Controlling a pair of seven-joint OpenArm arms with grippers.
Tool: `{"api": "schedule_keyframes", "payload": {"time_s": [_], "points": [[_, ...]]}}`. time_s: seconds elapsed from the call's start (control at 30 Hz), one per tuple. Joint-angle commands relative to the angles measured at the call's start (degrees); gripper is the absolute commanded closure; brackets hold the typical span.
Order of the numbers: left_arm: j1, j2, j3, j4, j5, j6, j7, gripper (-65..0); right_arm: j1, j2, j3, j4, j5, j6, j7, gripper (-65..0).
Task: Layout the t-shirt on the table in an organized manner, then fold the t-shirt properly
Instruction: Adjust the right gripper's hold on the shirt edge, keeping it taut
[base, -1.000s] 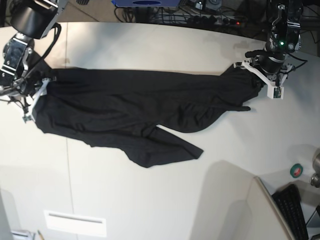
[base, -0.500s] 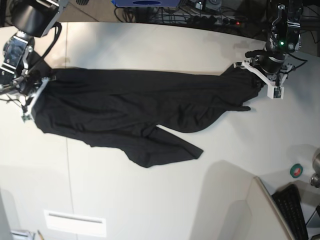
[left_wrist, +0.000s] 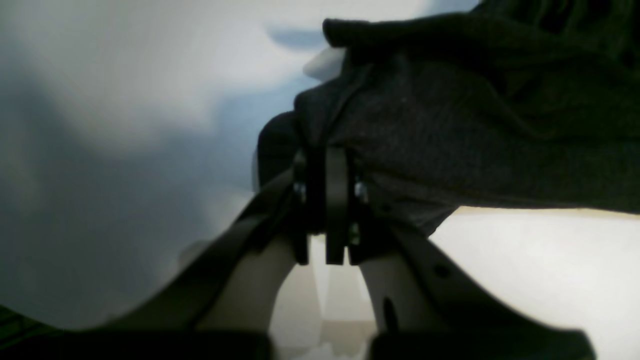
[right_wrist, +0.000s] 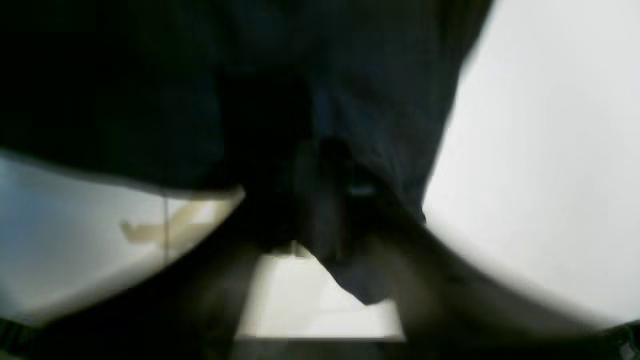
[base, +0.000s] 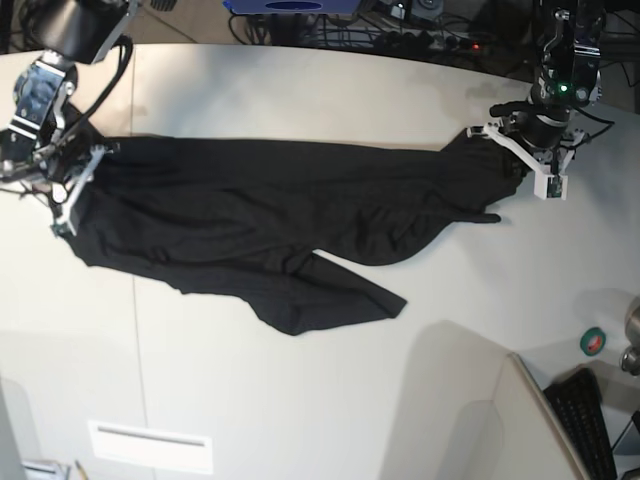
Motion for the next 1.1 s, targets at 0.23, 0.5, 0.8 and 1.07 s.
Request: {"api": "schedule_keyframes", "payload": {"time_s": [0.23,0.5,0.8,1.07], "points": [[0.18,-0.9,-0.41,0.9,0.0,0.3,-0.93,0.0,1.17,0.84,0.23,-4.38,0.04,0.03,6.73,-36.3],[0.18,-0.9,-0.41,0.9,0.0,0.3,-0.93,0.0,1.26,0.84,0.23,-6.14,0.04,0.03,8.57,-35.9],[0.18,-0.99,-0.41,0.9,0.0,0.3,-0.93,0.0,-1.56,0.4,0.23,-0.95,0.04,0.03,7.96,0.0],[0.88,-0.99,-0.41,0.9,0.0,0.3,-0.93,0.0,-7.98,-1.62,-0.03,14.96,0.04,0.03,-2.24,0.0]]}}
